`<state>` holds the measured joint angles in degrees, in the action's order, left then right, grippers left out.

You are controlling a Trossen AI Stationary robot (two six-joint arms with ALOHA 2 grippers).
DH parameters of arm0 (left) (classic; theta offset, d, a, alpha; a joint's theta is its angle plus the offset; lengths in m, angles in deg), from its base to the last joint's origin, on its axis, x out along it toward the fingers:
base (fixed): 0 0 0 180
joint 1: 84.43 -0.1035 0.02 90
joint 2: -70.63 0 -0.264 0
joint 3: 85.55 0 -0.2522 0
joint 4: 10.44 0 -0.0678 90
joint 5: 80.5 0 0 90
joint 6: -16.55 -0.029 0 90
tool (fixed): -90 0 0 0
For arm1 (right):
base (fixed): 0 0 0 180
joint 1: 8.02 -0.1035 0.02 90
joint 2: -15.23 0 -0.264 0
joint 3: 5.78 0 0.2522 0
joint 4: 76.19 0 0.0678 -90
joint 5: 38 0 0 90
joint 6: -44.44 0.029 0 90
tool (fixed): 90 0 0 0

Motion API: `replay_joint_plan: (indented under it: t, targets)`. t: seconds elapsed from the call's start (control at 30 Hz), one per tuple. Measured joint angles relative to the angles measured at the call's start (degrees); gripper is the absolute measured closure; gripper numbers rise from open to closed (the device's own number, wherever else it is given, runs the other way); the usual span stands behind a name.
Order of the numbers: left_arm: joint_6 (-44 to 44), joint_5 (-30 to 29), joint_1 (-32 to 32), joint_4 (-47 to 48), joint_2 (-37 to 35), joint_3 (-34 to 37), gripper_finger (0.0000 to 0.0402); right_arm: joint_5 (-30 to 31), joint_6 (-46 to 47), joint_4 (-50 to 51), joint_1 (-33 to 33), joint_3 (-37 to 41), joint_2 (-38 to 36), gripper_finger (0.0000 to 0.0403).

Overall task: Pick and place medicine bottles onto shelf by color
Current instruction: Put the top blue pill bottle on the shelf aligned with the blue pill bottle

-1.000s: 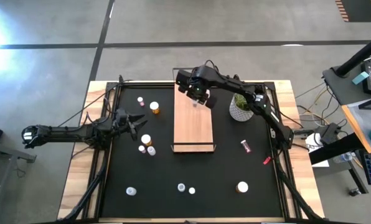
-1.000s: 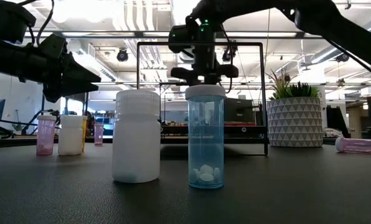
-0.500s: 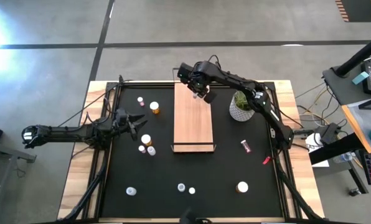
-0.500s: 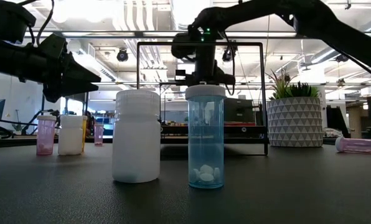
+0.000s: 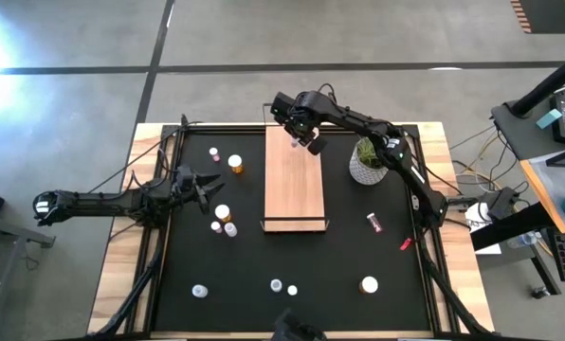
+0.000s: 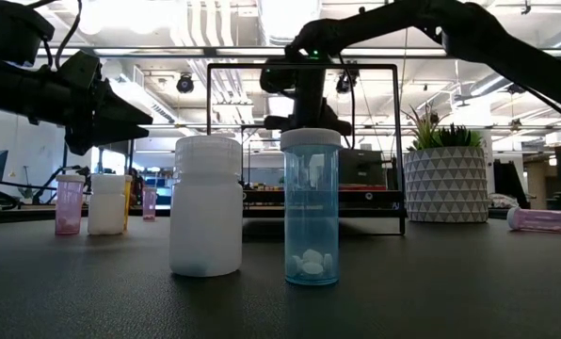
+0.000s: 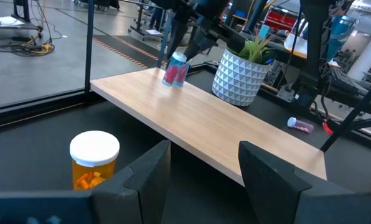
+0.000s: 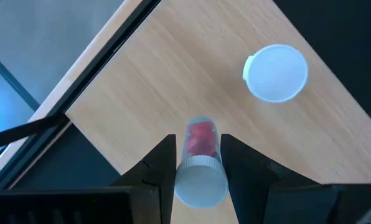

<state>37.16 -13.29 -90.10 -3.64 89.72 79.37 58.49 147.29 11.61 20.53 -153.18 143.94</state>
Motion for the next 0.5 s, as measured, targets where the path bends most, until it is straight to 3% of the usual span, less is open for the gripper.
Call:
replay_joint_plan:
  t: [0.5]
  targets:
    - [0.01,0.00,0.00,-0.02,0.00,0.00,0.0228,-0.35,-0.71,-1.26,0.68,0.17,1.41,0.0296]
